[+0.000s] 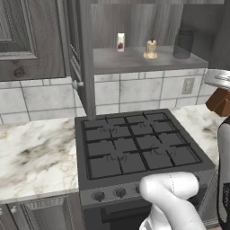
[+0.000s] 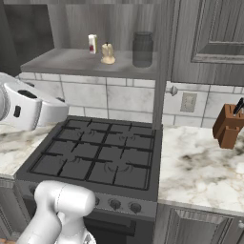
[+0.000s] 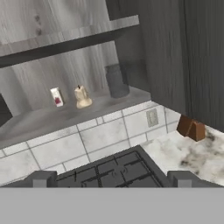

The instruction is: Pick the candle and jar from the dining table and place them in the open cabinet. Close the cabinet after placing the objects.

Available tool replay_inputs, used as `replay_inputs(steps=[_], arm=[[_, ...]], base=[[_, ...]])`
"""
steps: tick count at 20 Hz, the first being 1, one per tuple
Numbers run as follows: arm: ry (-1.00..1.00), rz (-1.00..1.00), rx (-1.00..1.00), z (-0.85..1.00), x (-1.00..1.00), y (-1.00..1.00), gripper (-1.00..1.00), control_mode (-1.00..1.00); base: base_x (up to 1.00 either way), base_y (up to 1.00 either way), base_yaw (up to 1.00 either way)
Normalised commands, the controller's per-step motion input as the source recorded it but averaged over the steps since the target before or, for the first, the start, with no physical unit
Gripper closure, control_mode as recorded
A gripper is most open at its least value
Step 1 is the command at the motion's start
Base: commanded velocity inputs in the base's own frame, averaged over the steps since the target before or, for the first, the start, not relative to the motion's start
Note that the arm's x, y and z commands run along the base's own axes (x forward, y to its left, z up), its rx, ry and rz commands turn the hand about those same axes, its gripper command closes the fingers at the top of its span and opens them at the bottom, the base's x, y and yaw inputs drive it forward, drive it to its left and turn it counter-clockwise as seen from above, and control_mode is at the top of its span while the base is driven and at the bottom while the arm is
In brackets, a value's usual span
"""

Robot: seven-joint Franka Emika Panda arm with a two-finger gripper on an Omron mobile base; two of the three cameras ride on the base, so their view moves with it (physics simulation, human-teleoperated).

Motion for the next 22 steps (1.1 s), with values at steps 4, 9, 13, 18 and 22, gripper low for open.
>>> replay_inputs(steps=[4, 9, 13, 18, 22], arm=[[-0.04, 0.01, 0.02, 0.0, -0.34, -0.45, -1.0, -1.0], [-0.01, 0.06, 0.12, 0.0, -0.25, -0.39, -1.0, -1.0], [0.0, 0.11, 0.13, 0.0, -0.33, -0.16, -1.0, -1.0], [0.0, 0.03, 0.2, 0.02, -0.14, -0.25, -1.0, -1.0], [0.0, 0.0, 0.31, 0.05, 0.0, -0.33, -1.0, -1.0]], base=[[0.0, 0.0, 0.0], [0.0, 0.0, 0.0], [0.0, 0.0, 0.0], [0.0, 0.0, 0.0], [0.0, 0.0, 0.0]])
